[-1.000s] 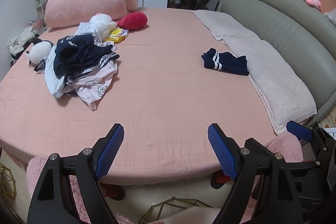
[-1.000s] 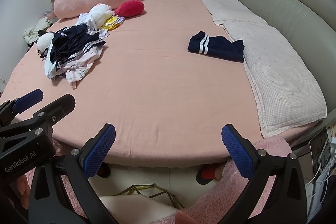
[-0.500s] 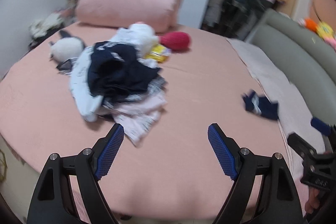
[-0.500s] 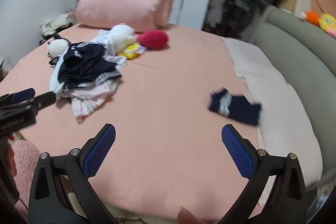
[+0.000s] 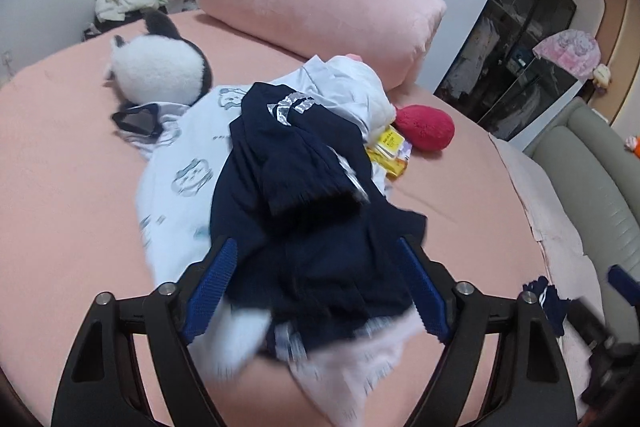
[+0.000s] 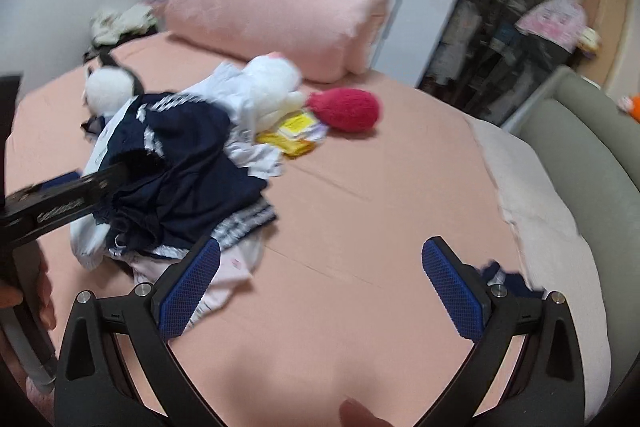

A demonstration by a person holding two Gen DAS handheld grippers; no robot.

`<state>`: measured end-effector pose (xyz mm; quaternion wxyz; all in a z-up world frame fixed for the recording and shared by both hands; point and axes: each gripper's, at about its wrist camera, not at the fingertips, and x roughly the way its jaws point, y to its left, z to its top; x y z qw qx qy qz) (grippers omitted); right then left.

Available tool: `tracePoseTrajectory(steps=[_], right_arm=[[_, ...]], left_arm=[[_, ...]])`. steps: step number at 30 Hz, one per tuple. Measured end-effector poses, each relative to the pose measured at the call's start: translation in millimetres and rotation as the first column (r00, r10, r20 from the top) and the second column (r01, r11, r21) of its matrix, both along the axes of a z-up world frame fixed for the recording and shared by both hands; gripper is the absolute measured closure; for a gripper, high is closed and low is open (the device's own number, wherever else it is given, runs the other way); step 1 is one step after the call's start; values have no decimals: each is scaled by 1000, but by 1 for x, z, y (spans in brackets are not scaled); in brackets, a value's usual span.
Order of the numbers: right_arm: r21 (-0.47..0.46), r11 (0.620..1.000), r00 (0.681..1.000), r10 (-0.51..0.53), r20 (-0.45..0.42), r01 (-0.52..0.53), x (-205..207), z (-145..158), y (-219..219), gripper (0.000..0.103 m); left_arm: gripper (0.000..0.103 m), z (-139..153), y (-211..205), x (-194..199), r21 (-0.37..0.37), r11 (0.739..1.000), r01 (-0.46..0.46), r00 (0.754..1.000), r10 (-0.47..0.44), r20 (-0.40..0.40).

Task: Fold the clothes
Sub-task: 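Move both tools toward the clothes pile on the bed, then grasp the navy striped shorts waistband with both grippers and lift from the pile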

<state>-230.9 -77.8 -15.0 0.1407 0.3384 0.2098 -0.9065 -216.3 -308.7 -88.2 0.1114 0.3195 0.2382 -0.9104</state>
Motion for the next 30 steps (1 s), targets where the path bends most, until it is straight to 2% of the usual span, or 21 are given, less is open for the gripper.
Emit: tracePoseTrajectory(steps=[5,6,7,8,9,11,14,16,19,21,23,26,30], right_arm=[[3,994,989,110,99,-111,-22,-45,-53,1],[2,991,985,133,114,-134,-23,-53,-63,1],[-1,987,978,157,138,-159,-25,-63,-73,1],[-9,983,970,180,162,-181,-27,-71,-80,2],[-20,979,960,202,192,-202,-29,-79,-89,3],[-44,972,938,236,253,-233,-33,-93,-103,10],[-76,967,902,255,348,-244,-43,-114,-121,36],[-71,972,898,233,373,-222,-49,-125,-125,44],[-95,976,900,215,380,-194,-52,-121,-119,65],[-68,981,914,196,355,-183,-51,-116,-115,86],[5,985,944,162,286,-171,-46,-109,-108,90],[35,990,964,122,236,-134,-46,-100,-89,91],[61,995,979,64,194,-78,-43,-94,-57,93]], left_arm=[[40,-15,-17,-24,-17,998,52,999,-53,-6],[46,-18,-22,-27,-10,998,55,998,-55,-6],[59,-21,-29,-27,3,999,45,999,-45,-5],[68,-25,-37,-27,19,999,26,1000,-26,1],[82,-26,-43,-26,26,1000,13,1000,-13,5],[84,-26,-51,-22,20,1000,-7,1000,7,1],[89,-16,-55,-11,-39,998,-53,998,52,-27],[91,-13,-62,-5,-38,997,-73,996,71,-46],[95,-13,-75,4,-15,992,-122,991,121,-59],[95,-13,-83,9,8,986,-168,984,168,-60],[96,-15,-91,13,15,976,-216,975,216,-44],[96,-19,-92,13,35,980,-198,980,199,-32],[95,-20,-76,2,83,996,-40,998,44,-46]])
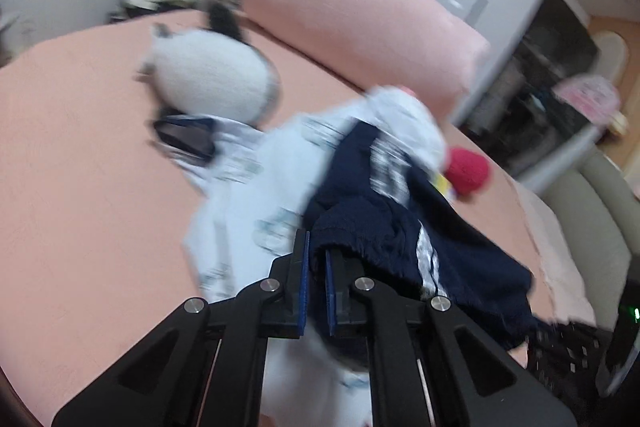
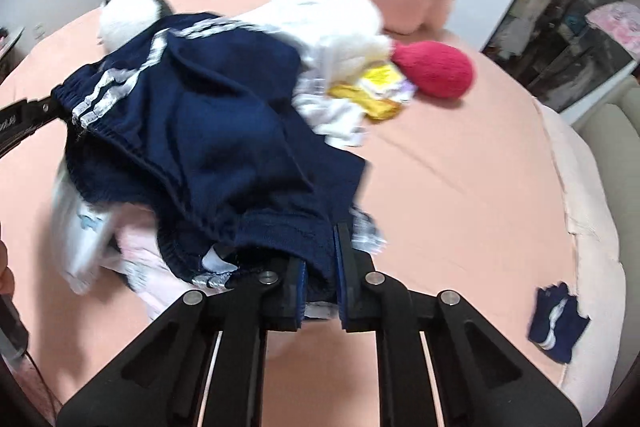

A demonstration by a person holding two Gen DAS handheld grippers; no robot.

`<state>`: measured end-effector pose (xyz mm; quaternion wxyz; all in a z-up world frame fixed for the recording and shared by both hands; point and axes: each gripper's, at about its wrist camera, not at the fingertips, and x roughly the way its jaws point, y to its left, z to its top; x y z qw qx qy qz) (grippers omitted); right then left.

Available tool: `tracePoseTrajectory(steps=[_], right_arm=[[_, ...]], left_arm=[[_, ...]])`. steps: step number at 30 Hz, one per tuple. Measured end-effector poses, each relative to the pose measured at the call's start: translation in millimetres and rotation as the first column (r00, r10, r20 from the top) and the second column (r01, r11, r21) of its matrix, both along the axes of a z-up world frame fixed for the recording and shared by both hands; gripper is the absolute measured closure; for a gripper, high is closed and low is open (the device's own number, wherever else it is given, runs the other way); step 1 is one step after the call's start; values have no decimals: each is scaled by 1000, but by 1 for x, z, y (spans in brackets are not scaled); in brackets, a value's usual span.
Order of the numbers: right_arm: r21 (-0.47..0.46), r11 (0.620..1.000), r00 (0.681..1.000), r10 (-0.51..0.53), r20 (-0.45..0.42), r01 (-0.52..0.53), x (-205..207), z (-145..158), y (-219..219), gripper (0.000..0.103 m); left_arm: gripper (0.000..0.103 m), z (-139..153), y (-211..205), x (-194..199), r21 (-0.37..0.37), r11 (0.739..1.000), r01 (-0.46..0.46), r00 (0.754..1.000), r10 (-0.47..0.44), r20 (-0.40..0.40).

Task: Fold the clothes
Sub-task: 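Grasp the navy striped shorts waistband with both grippers and lift from the pile, then pull the navy shorts off the pile and lay them flat on the bed with both grippers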

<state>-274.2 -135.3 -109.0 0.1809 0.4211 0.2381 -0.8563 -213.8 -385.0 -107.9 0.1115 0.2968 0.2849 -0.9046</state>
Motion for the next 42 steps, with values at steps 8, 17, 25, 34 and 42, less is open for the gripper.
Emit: tracePoseTrajectory(steps=[8,17,25,34,42], right_arm=[[-9,1000,1000,-5,21,5,4,4,30,89],[90,995,993,18,116,-29,-1,-51,2,60],[125,989,992,-96,79,86,-2,-60,44,64],[94,973,973,-200,-114,211,28,3,109,75],[47,944,941,-321,-105,327,53,31,187,75]], left_arm=[[51,-9,43,-23,-108,984,139,986,-128,104],[58,-12,39,-15,-295,955,3,986,47,162],[72,-9,23,-4,-208,977,-55,993,75,92],[69,3,97,-15,-212,940,266,963,-269,18],[79,-6,207,-25,-342,796,499,863,-492,114]])
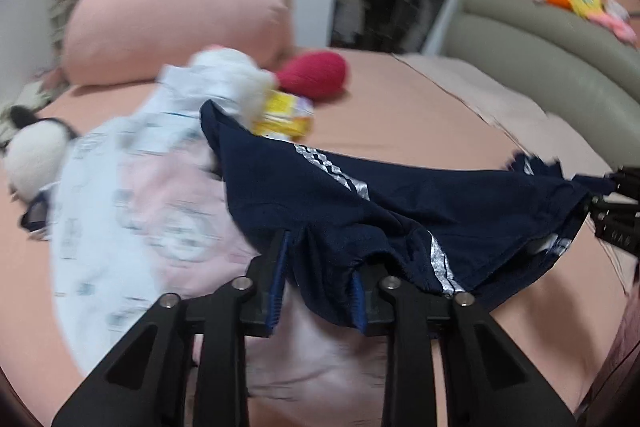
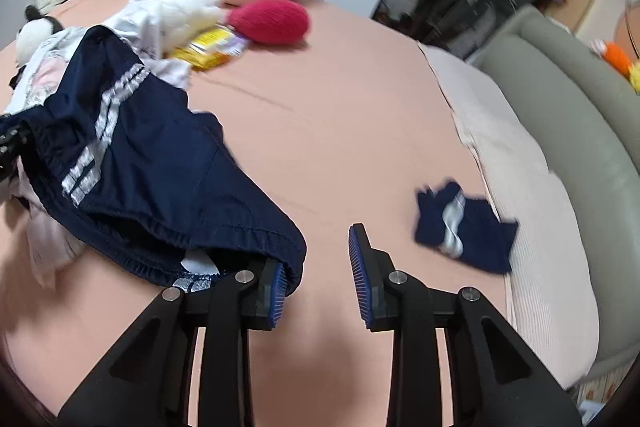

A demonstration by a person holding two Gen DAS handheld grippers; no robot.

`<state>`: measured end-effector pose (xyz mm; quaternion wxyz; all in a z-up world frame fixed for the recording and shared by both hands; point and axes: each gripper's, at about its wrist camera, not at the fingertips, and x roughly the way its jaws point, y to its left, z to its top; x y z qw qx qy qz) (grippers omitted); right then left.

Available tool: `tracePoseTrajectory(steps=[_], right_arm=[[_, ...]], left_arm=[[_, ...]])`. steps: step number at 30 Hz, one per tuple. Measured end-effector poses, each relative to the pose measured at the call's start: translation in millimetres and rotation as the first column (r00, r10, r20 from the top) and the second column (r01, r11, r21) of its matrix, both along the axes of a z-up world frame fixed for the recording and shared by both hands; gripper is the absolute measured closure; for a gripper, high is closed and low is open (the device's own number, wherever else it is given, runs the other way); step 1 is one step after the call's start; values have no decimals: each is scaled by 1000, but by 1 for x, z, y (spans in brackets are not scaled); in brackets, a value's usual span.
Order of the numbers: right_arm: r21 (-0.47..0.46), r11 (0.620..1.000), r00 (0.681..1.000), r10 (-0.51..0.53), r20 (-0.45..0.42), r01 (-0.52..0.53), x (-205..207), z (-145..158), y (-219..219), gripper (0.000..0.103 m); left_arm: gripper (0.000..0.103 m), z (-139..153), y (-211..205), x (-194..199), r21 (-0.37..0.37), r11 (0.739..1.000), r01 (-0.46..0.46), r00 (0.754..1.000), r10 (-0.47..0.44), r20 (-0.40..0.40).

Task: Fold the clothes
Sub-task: 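Pull the navy shorts off the pile and lay them flat on the bed with both grippers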

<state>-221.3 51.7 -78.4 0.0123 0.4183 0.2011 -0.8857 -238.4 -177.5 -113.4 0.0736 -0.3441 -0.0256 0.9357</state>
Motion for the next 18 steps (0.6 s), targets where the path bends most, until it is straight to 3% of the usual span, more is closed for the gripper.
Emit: tracePoseTrajectory(steps=[3,5,10,13,18], right_arm=[[-6,998,998,-58,21,58,11,-8,40,75],[-7,995,994,-99,38,99,23,-14,68,75],[-56,977,975,-199,103,205,74,-32,147,75],[-83,966,961,-232,150,246,101,-45,187,74],[-152,957,958,-218,185,247,135,-57,216,72]], left_arm=[[81,-13,38,0,-1,996,84,995,-84,46],[82,-25,64,8,38,990,133,986,-136,94],[82,-57,125,41,104,972,211,944,-230,235],[82,-62,151,73,182,964,195,930,-240,277],[82,-54,172,131,241,967,82,942,-154,299]])
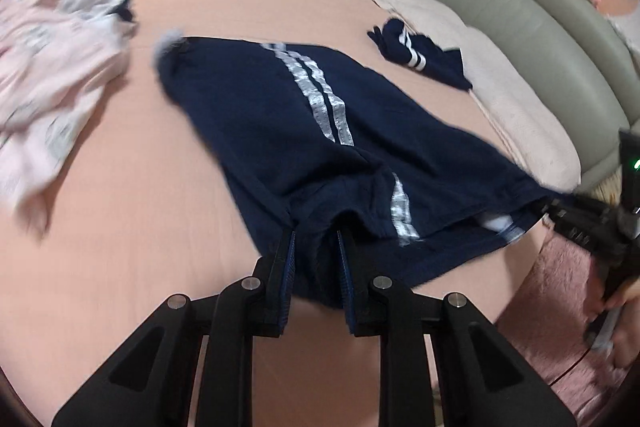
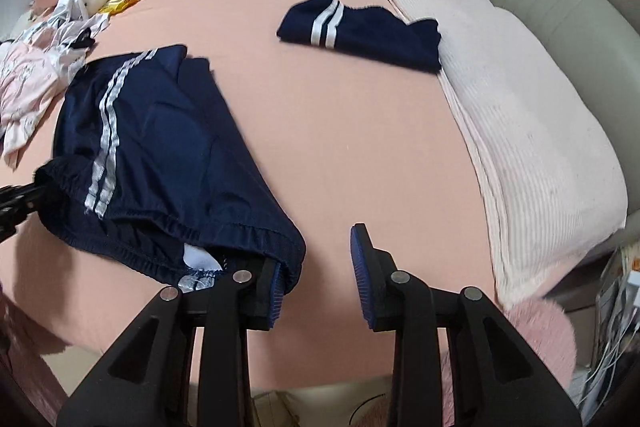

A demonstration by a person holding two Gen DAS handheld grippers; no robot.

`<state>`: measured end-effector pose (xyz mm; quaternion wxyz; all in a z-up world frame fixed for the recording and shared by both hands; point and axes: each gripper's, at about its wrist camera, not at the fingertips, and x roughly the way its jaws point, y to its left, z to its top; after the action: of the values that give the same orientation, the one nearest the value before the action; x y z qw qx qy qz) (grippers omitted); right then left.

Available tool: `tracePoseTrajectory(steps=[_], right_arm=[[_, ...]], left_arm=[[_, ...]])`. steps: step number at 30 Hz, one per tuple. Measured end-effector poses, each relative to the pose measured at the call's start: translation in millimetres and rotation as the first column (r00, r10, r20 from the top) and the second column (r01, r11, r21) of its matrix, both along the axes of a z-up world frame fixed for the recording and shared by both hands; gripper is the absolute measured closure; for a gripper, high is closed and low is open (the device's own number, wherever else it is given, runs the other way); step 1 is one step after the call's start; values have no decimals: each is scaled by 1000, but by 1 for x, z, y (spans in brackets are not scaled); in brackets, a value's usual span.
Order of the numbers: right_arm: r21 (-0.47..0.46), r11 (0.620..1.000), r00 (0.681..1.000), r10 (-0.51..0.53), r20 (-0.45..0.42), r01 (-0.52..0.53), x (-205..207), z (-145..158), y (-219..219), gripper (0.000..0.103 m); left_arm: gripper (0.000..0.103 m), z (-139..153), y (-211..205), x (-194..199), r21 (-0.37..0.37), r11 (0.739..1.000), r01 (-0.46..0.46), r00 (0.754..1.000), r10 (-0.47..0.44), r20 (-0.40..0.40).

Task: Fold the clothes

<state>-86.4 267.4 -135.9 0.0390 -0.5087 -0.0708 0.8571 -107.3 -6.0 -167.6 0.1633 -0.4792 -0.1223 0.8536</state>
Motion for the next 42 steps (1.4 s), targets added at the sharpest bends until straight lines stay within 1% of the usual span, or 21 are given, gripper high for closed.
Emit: tracePoseTrajectory(steps=[2,5,6,9,11,14,17,19,21,22,23,24,25,27,29,31,34,36,39,41,42], right_arm=[[-22,999,999,35,0,-35,6,-8,-1,72],[-83,995,998,54,11,-53,8,-24,0,72],[-105,993,998,54,16,-52,8,-28,0,72],[-136,989,998,54,14,-52,13,-38,2,71],[-148,988,999,50,7,-49,17,-40,5,66],[-173,985,1000,18,-6,-18,21,-36,13,56],[-194,981,1000,5,-7,-7,21,-34,19,52],[-234,972,999,27,19,-21,17,-38,19,51],[-252,967,998,44,33,-35,16,-41,17,50],[-249,968,998,48,30,-39,15,-41,15,49],[-247,968,998,51,28,-42,14,-41,13,48],[-255,966,998,50,30,-41,13,-42,13,48],[-265,964,998,45,32,-35,12,-42,13,48],[-279,960,999,40,32,-30,11,-43,15,48],[-285,958,999,42,31,-31,11,-43,15,48],[-288,957,998,48,31,-37,11,-42,15,46],[-300,953,998,48,32,-37,10,-41,13,44],[-306,951,998,55,25,-45,10,-39,9,44],[-311,947,997,81,11,-74,11,-37,3,44],[-300,948,994,112,1,-106,14,-36,-3,44],[-286,950,992,126,0,-121,15,-36,-7,44]], left_arm=[[82,1,1,17,-11,999,-43,999,43,-3],[80,4,10,27,-158,986,-50,998,44,-43],[75,5,13,29,-196,979,-53,998,43,-56],[50,11,18,32,-299,953,-51,996,26,-85],[48,13,27,28,-397,917,-25,995,-18,-103],[47,9,45,6,-571,820,38,994,-88,-61],[47,6,64,-12,-632,763,137,987,-160,20],[47,8,78,-17,-662,727,179,974,-224,18],[47,10,88,-22,-666,714,216,964,-265,29],[53,10,93,-25,-664,710,234,959,-282,37],[62,10,96,-29,-646,719,255,956,-286,59],[87,9,96,-33,-624,734,268,957,-275,88],[97,11,93,-36,-597,760,258,963,-250,98],[97,17,83,-42,-532,818,216,976,-190,105],[97,32,66,-40,-459,877,141,990,-124,68],[98,45,47,-32,-413,908,65,998,-60,24],[98,60,24,-19,-400,916,-37,999,28,-27],[99,69,2,-10,-368,922,-117,993,102,-59],[98,77,-39,10,-294,919,-262,965,247,-91],[98,67,-53,22,-253,913,-321,947,315,-66],[98,57,-59,25,-233,914,-333,942,335,-32]])
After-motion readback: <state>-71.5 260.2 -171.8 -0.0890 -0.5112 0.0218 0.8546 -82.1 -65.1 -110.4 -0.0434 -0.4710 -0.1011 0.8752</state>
